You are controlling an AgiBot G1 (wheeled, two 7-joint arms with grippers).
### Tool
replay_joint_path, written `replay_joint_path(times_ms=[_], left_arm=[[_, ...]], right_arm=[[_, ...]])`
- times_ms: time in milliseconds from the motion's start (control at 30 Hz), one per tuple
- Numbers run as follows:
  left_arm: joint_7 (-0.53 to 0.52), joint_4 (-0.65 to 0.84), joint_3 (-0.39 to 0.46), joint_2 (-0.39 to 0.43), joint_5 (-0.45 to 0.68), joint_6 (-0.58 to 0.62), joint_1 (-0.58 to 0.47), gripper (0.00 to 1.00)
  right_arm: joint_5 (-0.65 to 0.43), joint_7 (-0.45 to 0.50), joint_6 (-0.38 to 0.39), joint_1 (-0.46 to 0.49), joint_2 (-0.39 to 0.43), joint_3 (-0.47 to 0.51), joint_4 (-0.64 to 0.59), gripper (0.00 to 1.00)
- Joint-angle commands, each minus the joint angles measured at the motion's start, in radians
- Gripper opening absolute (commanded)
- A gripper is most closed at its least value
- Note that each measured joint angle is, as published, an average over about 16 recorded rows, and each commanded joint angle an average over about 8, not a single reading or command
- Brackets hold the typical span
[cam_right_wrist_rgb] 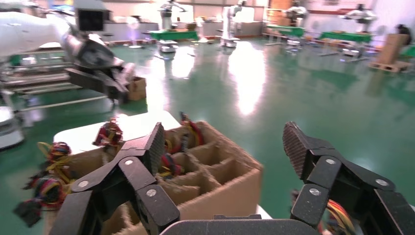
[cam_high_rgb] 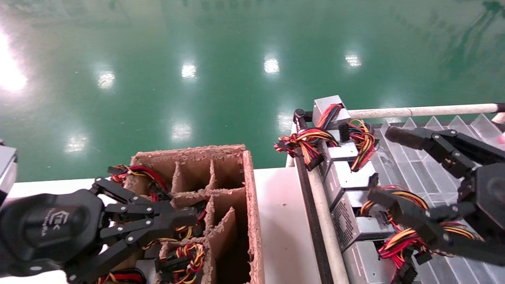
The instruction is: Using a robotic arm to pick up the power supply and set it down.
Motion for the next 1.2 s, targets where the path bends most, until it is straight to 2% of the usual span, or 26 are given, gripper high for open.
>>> replay_joint_path(times_ms=[33, 567, 600, 833, 867, 1200], left_arm=[[0.0, 0.0, 0.0, 0.0, 0.0, 0.0, 0.0, 0.0], [0.0, 0.0, 0.0, 0.0, 0.0, 0.0, 0.0, 0.0], [0.0, 0.0, 0.0, 0.0, 0.0, 0.0, 0.0, 0.06], [0.0, 0.0, 0.0, 0.0, 0.0, 0.0, 0.0, 0.93], [0.0, 0.0, 0.0, 0.0, 0.0, 0.0, 0.0, 1.0], [0.0, 0.0, 0.0, 0.0, 0.0, 0.0, 0.0, 1.0]], right_arm=[[-0.026, 0.02, -0.011, -0.006, -0.014, 0.029, 0.0, 1.0], [-0.279, 0.23, -0.083, -0.06, -0.154, 0.293, -0.012, 1.0], [-0.295, 0.243, -0.088, -0.064, -0.163, 0.31, -0.013, 1.0], [-0.408, 0.337, -0.12, -0.088, -0.226, 0.428, -0.018, 1.0], [-0.424, 0.35, -0.124, -0.091, -0.234, 0.445, -0.019, 1.0], [-0.585, 0.483, -0.17, -0.126, -0.324, 0.613, -0.027, 1.0]])
